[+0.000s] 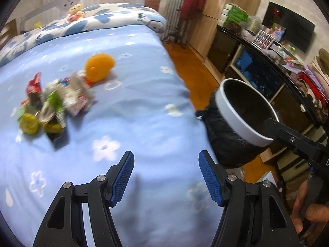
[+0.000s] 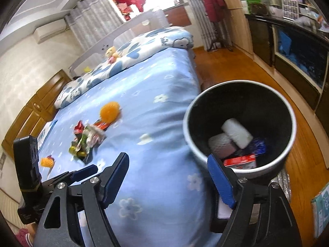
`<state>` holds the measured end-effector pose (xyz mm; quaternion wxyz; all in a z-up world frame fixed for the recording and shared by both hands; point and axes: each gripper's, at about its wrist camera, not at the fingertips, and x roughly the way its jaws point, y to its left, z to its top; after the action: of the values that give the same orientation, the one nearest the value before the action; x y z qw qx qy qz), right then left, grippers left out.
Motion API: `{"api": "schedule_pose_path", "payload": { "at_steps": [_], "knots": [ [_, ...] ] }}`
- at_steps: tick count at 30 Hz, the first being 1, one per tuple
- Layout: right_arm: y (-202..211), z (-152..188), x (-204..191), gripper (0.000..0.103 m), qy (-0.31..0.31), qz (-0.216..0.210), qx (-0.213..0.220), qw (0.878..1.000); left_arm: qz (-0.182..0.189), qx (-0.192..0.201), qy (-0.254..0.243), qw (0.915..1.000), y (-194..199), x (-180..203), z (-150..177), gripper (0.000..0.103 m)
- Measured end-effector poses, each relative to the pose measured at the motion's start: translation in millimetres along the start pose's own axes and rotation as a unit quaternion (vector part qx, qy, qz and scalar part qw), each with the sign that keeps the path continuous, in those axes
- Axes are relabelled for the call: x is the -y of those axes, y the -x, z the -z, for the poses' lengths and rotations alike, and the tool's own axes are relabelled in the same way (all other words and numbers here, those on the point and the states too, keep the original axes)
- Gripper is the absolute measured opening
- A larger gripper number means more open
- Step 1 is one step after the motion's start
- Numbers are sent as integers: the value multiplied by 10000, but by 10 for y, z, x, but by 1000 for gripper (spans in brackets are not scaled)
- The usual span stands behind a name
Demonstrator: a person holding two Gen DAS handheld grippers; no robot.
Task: Collect trash
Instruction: 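Move both open tools back toward the remaining wrappers on the bed, then grasp the yellow wrapper with the left tool while the right tool grasps the white crumpled wrapper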
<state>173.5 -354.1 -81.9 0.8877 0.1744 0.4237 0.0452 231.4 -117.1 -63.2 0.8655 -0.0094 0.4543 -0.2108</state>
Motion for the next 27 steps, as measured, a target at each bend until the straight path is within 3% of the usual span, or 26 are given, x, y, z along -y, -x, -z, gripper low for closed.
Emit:
{"api": "schedule_pose_path", "payload": {
  "at_steps": [15,27],
  "knots": [
    [-482,232,-811,80,642,-473,-472,9957,-685,201,755,9946,591,-695,367,65],
    [-858,249,-1262,80,1064,-668,-628,9901,-1082,238,1293,9854,702,-1246,403,65]
  ]
}}
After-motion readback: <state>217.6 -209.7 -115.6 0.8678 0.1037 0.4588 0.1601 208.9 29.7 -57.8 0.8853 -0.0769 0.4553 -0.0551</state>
